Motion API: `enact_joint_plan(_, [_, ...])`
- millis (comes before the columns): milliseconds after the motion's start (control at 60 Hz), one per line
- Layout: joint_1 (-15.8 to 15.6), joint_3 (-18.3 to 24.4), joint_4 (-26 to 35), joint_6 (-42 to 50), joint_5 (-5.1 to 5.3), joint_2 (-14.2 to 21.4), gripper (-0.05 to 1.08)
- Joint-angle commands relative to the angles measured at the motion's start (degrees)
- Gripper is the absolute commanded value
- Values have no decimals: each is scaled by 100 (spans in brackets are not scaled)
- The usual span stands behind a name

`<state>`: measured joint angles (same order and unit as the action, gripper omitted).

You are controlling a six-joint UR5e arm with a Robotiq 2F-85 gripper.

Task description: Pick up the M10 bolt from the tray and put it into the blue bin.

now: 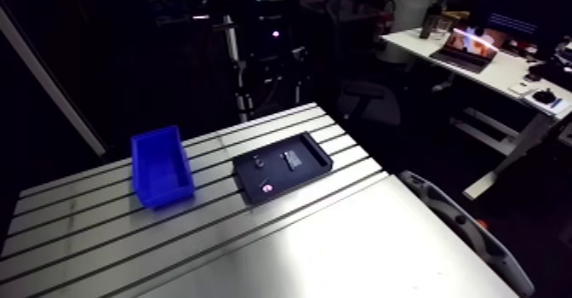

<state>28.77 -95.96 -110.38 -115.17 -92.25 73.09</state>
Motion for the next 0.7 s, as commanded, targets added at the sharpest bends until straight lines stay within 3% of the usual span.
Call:
enact_joint_plan(17, [84, -170, -247, -10, 1, -148, 1])
enact_joint_plan(700, [330, -600, -1001, -177, -8, -604, 1])
